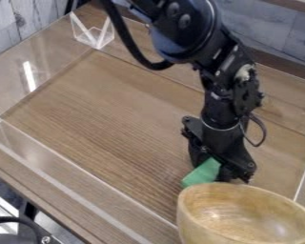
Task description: Put green stick into wooden bowl
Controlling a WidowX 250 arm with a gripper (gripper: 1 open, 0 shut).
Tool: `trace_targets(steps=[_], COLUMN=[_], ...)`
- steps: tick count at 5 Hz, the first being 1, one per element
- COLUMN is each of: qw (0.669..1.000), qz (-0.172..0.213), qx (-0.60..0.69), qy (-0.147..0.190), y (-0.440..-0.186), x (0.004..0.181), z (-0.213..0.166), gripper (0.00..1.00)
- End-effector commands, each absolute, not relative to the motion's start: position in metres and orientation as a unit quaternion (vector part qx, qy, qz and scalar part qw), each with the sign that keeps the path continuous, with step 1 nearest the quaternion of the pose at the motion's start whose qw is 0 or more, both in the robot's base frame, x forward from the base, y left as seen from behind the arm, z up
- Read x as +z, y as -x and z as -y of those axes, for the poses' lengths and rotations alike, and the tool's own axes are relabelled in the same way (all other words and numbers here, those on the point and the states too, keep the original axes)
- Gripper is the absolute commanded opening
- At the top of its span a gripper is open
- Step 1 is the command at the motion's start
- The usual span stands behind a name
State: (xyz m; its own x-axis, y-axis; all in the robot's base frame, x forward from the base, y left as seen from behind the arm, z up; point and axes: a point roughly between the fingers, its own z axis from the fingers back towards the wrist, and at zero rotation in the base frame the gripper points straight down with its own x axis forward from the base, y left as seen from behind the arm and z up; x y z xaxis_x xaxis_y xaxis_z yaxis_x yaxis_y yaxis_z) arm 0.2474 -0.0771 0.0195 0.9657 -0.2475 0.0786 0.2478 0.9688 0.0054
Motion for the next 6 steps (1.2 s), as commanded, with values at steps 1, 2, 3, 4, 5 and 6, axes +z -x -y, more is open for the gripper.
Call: trace_targets(steps=[1,2,3,4,5,6], qw=[0.992,0.993,0.994,0.995,0.995,0.995], qz=[0.042,0.038,0.033,0.031,0.030,0.028], qx=[-0.116,-0.111,-0.108,-0.096,-0.092,-0.090], qy=[0.006,0.008,0.010,0.017,0.022,0.024], y=[-0.251,-0.250,-0.249,-0.248,-0.247,-0.247], x=[0.024,0.024,0.024,0.025,0.026,0.027], z=[0.075,0.074,0.073,0.079,0.083,0.086], gripper=[0.00,0.00,0.00,1.00,1.00,1.00])
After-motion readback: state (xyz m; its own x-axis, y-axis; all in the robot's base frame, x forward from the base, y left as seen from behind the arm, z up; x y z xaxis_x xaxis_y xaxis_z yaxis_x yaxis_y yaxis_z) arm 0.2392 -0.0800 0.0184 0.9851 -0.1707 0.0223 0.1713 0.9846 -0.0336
